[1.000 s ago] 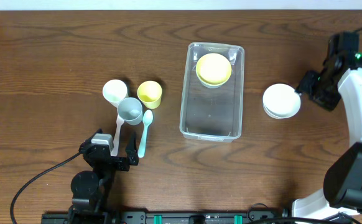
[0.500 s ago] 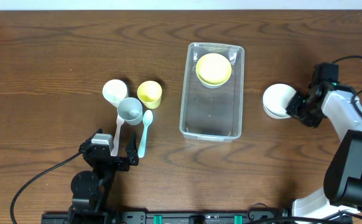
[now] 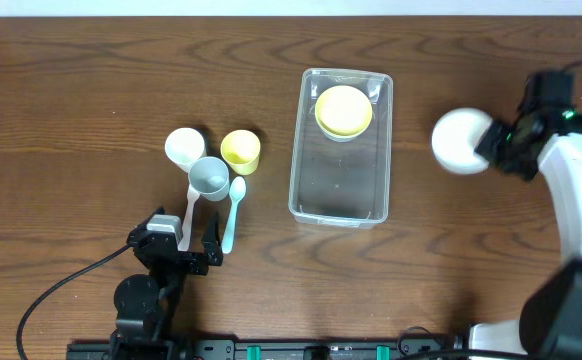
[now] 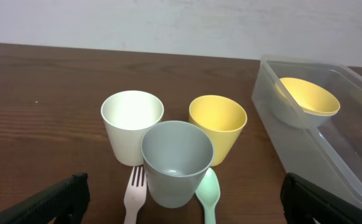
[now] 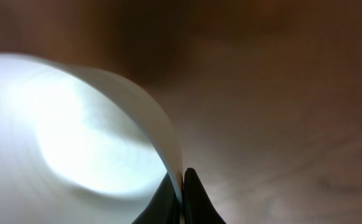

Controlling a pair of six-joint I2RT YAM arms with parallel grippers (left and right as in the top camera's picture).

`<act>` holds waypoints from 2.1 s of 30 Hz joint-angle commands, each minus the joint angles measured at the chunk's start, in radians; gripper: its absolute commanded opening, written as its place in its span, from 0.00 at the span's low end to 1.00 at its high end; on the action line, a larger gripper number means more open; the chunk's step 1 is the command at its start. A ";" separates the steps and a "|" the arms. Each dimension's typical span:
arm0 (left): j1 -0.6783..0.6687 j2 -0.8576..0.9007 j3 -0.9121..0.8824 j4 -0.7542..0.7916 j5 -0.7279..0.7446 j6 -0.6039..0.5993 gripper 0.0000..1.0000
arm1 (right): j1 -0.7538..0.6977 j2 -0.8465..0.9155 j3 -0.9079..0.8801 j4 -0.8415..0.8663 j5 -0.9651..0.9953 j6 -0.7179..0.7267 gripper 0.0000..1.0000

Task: Pack container
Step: 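Move right gripper to the white bowl and grasp its rim, then carry the white bowl into the container, stack on yellow bowl, then open right gripper and withdraw it to the right side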

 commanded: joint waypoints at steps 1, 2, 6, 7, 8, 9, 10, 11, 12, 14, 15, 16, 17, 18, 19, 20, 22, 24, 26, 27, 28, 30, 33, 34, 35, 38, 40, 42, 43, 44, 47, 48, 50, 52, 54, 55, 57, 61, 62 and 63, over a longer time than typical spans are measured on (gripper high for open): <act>0.005 -0.006 -0.026 -0.006 0.010 0.006 0.98 | 0.095 -0.067 0.154 -0.054 -0.095 -0.060 0.01; 0.005 -0.006 -0.026 -0.006 0.010 0.006 0.98 | 0.125 -0.064 0.183 -0.064 -0.145 -0.079 0.01; 0.005 -0.006 -0.026 -0.006 0.010 0.006 0.98 | 0.264 -0.022 0.239 -0.051 -0.204 -0.080 0.01; 0.005 -0.006 -0.026 -0.006 0.010 0.006 0.98 | 0.295 -0.001 0.244 -0.029 -0.196 -0.075 0.01; 0.005 -0.006 -0.026 -0.006 0.010 0.006 0.98 | 0.321 0.024 0.246 -0.001 -0.183 -0.059 0.02; 0.005 -0.006 -0.026 -0.006 0.010 0.006 0.98 | 0.338 0.048 0.246 0.024 -0.178 -0.049 0.02; 0.005 -0.006 -0.026 -0.006 0.010 0.006 0.98 | 0.354 0.081 0.249 0.051 -0.179 -0.037 0.01; 0.005 -0.006 -0.026 -0.006 0.010 0.006 0.98 | 0.367 0.117 0.254 0.070 -0.179 -0.025 0.02; 0.005 -0.006 -0.026 -0.006 0.010 0.006 0.98 | 0.377 0.152 0.261 0.084 -0.179 -0.018 0.01; 0.005 -0.006 -0.026 -0.006 0.010 0.006 0.98 | 0.393 0.228 0.275 0.107 -0.183 -0.018 0.02; 0.005 -0.006 -0.026 -0.006 0.010 0.006 0.98 | 0.398 0.269 0.284 0.117 -0.196 -0.015 0.01; 0.005 -0.006 -0.026 -0.006 0.010 0.006 0.98 | 0.401 0.311 0.294 0.128 -0.208 -0.010 0.02; 0.005 -0.006 -0.026 -0.006 0.010 0.006 0.98 | 0.403 0.349 0.306 0.140 -0.211 -0.010 0.02; 0.005 -0.006 -0.026 -0.006 0.010 0.006 0.98 | 0.402 0.381 0.315 0.150 -0.211 -0.005 0.02; 0.005 -0.006 -0.026 -0.006 0.010 0.006 0.98 | 0.402 0.413 0.326 0.161 -0.211 0.005 0.02; 0.005 -0.006 -0.026 -0.006 0.010 0.006 0.98 | 0.401 0.438 0.333 0.172 -0.215 0.005 0.01; 0.005 -0.006 -0.026 -0.006 0.010 0.006 0.98 | 0.401 0.479 0.339 0.204 -0.224 0.003 0.01; 0.005 -0.006 -0.026 -0.006 0.010 0.006 0.98 | 0.401 0.503 0.339 0.220 -0.247 0.005 0.01; 0.005 -0.006 -0.026 -0.006 0.010 0.006 0.98 | 0.401 0.520 0.339 0.231 -0.252 0.008 0.01; 0.005 -0.006 -0.026 -0.006 0.010 0.006 0.98 | 0.401 0.528 0.339 0.243 -0.252 0.008 0.01; 0.005 -0.006 -0.026 -0.006 0.010 0.006 0.98 | 0.401 0.530 0.339 0.252 -0.252 0.008 0.01; 0.005 -0.006 -0.026 -0.006 0.010 0.006 0.98 | 0.401 0.531 0.339 0.267 -0.237 0.007 0.01; 0.005 -0.006 -0.026 -0.006 0.010 0.006 0.98 | 0.401 0.526 0.355 0.284 -0.237 -0.046 0.06; 0.005 -0.006 -0.026 -0.006 0.010 0.006 0.98 | 0.401 0.524 0.372 0.274 -0.238 -0.070 0.15; 0.005 -0.006 -0.026 -0.006 0.010 0.006 0.98 | 0.401 0.524 0.391 0.256 -0.238 -0.087 0.26; 0.005 -0.006 -0.026 -0.006 0.010 0.006 0.98 | 0.401 0.514 0.485 0.153 -0.238 -0.116 0.38; 0.005 -0.006 -0.026 -0.006 0.010 0.006 0.98 | 0.401 0.505 0.541 0.083 -0.257 -0.131 0.49; 0.005 -0.006 -0.026 -0.006 0.010 0.006 0.98 | 0.400 0.488 0.602 0.000 -0.271 -0.146 0.52; 0.005 -0.006 -0.026 -0.006 0.011 0.006 0.98 | 0.398 0.472 0.640 -0.056 -0.266 -0.158 0.54; 0.005 -0.006 -0.026 -0.006 0.010 0.006 0.98 | 0.394 0.464 0.659 -0.085 -0.262 -0.164 0.54; 0.005 -0.006 -0.026 -0.006 0.010 0.006 0.98 | 0.380 0.422 0.703 -0.189 -0.260 -0.165 0.51; 0.005 -0.006 -0.026 -0.006 0.010 0.006 0.98 | 0.380 0.408 0.703 -0.228 -0.259 -0.165 0.46; 0.005 -0.006 -0.026 -0.006 0.010 0.006 0.98 | 0.384 0.397 0.703 -0.319 -0.252 -0.175 0.35; 0.005 -0.006 -0.026 -0.006 0.010 0.006 0.98 | 0.397 0.398 0.697 -0.415 -0.233 -0.180 0.27; 0.005 -0.006 -0.026 -0.006 0.010 0.006 0.98 | 0.417 0.398 0.671 -0.467 -0.196 -0.198 0.14; 0.005 -0.006 -0.026 -0.006 0.010 0.006 0.98 | 0.430 0.398 0.653 -0.481 -0.180 -0.207 0.11; 0.005 -0.006 -0.026 -0.006 0.010 0.006 0.98 | 0.458 0.398 0.610 -0.491 -0.163 -0.222 0.09; 0.005 -0.006 -0.026 -0.006 0.010 0.006 0.98 | 0.507 0.398 0.506 -0.468 -0.158 -0.221 0.02; 0.005 -0.006 -0.026 -0.006 0.010 0.006 0.98 | 0.520 0.398 0.467 -0.444 -0.158 -0.221 0.02; 0.005 -0.006 -0.026 -0.006 0.010 0.006 0.98 | 0.529 0.398 0.436 -0.421 -0.158 -0.221 0.01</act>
